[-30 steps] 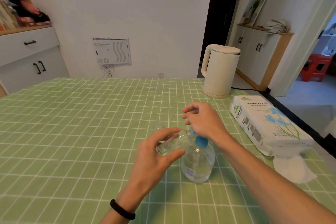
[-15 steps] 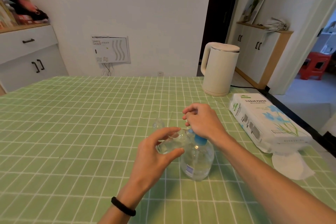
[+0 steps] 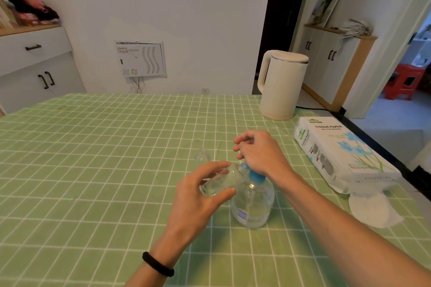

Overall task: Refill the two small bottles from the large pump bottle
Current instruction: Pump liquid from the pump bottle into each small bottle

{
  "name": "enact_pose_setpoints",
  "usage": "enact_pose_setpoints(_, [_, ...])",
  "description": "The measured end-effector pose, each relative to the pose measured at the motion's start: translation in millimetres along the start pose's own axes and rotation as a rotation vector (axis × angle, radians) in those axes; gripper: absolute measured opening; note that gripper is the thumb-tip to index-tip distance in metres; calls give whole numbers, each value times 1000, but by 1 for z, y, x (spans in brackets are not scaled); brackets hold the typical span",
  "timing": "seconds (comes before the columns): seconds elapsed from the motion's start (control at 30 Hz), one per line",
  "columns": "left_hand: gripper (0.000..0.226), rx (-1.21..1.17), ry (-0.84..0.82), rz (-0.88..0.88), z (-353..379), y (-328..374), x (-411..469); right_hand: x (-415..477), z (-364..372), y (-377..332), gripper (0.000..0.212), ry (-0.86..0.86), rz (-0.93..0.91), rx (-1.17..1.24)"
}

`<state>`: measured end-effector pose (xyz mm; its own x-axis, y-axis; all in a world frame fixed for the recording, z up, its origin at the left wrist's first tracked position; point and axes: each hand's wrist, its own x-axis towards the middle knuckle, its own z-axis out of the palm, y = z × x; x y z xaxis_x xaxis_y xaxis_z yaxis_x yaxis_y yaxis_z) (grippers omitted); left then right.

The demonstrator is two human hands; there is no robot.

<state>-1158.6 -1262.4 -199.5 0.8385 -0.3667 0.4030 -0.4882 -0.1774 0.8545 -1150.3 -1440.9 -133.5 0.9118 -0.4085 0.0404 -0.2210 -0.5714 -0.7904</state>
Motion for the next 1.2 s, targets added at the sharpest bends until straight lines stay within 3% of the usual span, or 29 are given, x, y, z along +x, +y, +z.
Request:
enact_pose_setpoints(0.93, [49,6,6,-3,-1,-1,2,-1,0,-1,21,1,-9,5])
enact_pose_setpoints(1.2, [47,3,11,-2,-3,6,1,-1,-6,-10,17,-10,-47,-92])
